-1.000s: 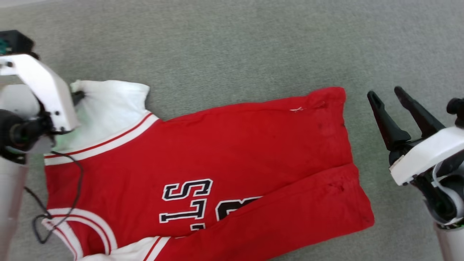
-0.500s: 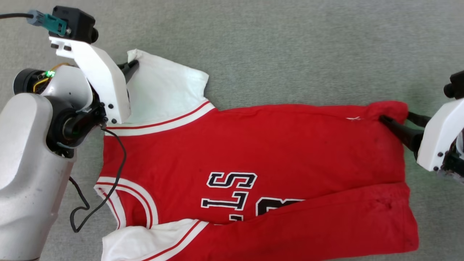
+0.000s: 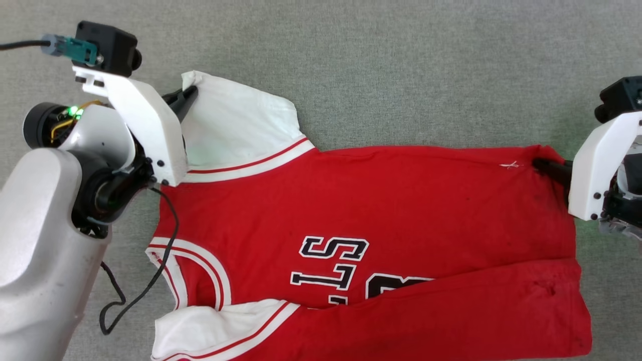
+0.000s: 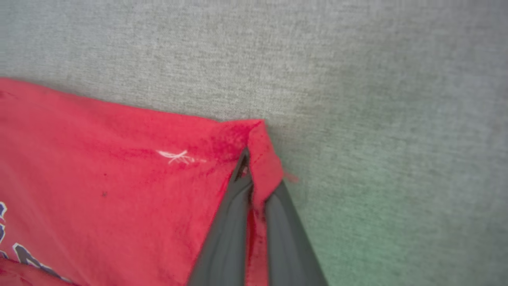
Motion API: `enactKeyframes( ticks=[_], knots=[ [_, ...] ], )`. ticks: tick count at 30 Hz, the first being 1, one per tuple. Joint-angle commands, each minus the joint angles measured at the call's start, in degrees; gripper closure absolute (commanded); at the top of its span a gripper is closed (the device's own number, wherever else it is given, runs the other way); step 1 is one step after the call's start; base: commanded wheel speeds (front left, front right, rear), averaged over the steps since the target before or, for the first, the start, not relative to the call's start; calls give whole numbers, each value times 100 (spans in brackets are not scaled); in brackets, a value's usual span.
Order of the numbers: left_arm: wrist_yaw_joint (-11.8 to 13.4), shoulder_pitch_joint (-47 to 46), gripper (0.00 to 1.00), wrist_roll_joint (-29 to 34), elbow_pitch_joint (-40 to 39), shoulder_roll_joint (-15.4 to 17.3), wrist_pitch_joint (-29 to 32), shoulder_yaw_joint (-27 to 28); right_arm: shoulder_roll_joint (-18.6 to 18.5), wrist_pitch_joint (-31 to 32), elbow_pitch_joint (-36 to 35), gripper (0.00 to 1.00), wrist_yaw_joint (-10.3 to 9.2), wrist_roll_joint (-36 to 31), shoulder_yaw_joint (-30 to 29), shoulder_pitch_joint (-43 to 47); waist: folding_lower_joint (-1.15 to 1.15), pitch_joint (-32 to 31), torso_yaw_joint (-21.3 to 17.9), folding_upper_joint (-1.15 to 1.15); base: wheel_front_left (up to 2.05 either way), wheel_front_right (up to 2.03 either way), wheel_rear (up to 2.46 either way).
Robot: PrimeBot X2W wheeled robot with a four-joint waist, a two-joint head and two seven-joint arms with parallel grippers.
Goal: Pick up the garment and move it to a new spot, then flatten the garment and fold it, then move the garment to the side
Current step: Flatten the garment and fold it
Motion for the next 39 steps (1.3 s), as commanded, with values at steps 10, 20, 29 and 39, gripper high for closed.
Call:
enactKeyframes(
  ticks=[10,20,29,39],
  knots=[
    [172,907,100,-165,-181,155,-497,321,-126,-847,-387,100,-1,-171,-26,347,0,-876,-51,0,0,0,0],
    [633,2802,100,-497,-734,194,-944,663,171,-1406,-485,100,-1,-213,-298,1573,0,-1483,-185,0,0,0,0],
    [909,4152,100,-855,-643,-166,-1277,753,395,-2236,-106,100,-2,-152,-506,2399,0,-1612,-189,0,0,0,0],
    [951,4874,58,-930,-242,-471,-1500,577,477,-3038,255,0,-1,-49,-343,3088,0,-1918,-224,0,0,0,0]
  ],
)
